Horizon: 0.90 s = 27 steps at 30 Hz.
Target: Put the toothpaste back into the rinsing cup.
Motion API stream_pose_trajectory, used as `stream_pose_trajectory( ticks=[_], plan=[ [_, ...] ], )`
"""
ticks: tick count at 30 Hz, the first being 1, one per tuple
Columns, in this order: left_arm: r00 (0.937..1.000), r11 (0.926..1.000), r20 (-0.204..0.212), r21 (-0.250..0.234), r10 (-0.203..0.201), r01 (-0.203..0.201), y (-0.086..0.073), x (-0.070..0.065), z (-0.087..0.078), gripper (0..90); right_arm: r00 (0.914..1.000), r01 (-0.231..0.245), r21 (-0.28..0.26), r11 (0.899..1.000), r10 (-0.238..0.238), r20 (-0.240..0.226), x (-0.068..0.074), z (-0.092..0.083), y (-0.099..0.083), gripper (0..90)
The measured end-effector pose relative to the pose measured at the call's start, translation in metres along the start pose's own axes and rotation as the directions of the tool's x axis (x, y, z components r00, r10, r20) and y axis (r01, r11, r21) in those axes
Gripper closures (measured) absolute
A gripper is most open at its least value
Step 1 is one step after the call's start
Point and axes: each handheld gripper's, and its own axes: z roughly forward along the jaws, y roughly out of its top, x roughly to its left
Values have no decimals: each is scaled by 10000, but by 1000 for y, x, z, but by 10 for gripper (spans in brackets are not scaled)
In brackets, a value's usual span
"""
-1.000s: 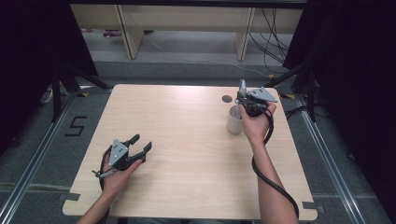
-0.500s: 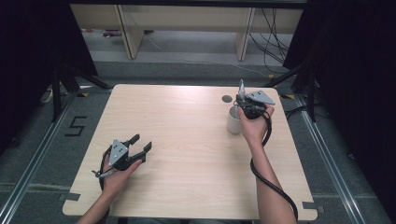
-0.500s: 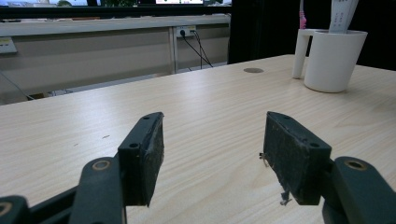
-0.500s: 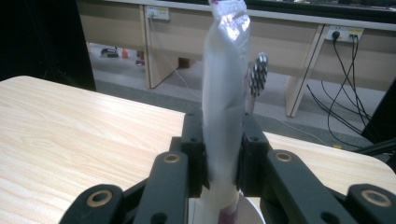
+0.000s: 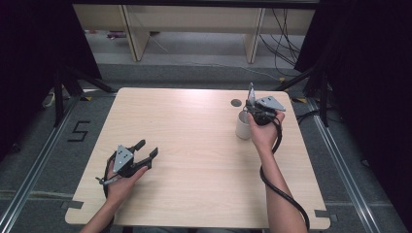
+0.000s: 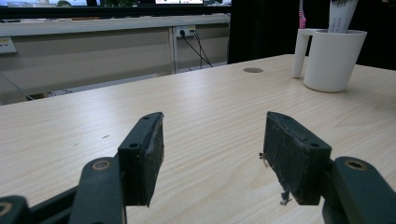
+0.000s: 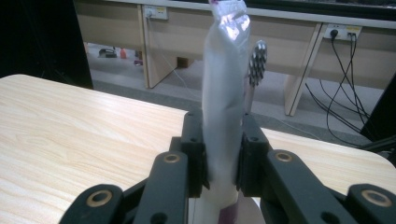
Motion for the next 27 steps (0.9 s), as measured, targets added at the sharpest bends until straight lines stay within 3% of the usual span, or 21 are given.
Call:
stream_pose_trajectory(
  ticks=[1, 3, 5, 10, 11, 13, 19, 20, 25, 27],
  plan=[
    [10000, 10000, 1, 0, -1, 1, 0, 0, 0, 381, 9999, -160, 31, 9999, 160, -43, 1, 0, -1, 769],
    [10000, 10000, 4, -19, -12, 12, 0, 0, 0, 381, 9999, 94, -35, 9999, -94, -39, 0, 2, -2, 769],
    [10000, 10000, 4, -27, -12, 12, 0, 0, 0, 381, 9998, -210, 69, 9998, 209, 49, 2, 2, -4, 768],
    [10000, 10000, 8, -10, 15, -15, 0, 0, 0, 381, 9999, -82, 126, 9999, 83, -63, 1, 3, -5, 768],
    [10000, 10000, 3, -6, 10, -10, 0, 0, 0, 381, 9999, 126, 33, 9999, -126, 17, 0, 3, -5, 768],
    [10000, 10000, 2, 0, 7, -7, 0, 0, 0, 382, 9999, -131, 113, 9998, 132, -50, 1, 3, -7, 768],
    [10000, 10000, 12, -26, -14, 14, 0, 0, 0, 381, 10000, 22, 201, 9998, -22, 5, 1, 6, -10, 767],
    [10000, 10000, 14, -27, -22, 22, 0, 0, 0, 382, 9997, 227, 112, 9997, -228, 80, 0, 6, -10, 767],
    [10000, 10000, 8, -12, -6, 6, 0, 0, 0, 381, 10000, 96, 183, 9998, -97, 24, 1, 6, -11, 766],
    [10000, 10000, 12, -23, -3, 3, 0, 0, 0, 381, 9997, 253, 125, 9996, -253, -11, 0, 7, -11, 766]
  ],
)
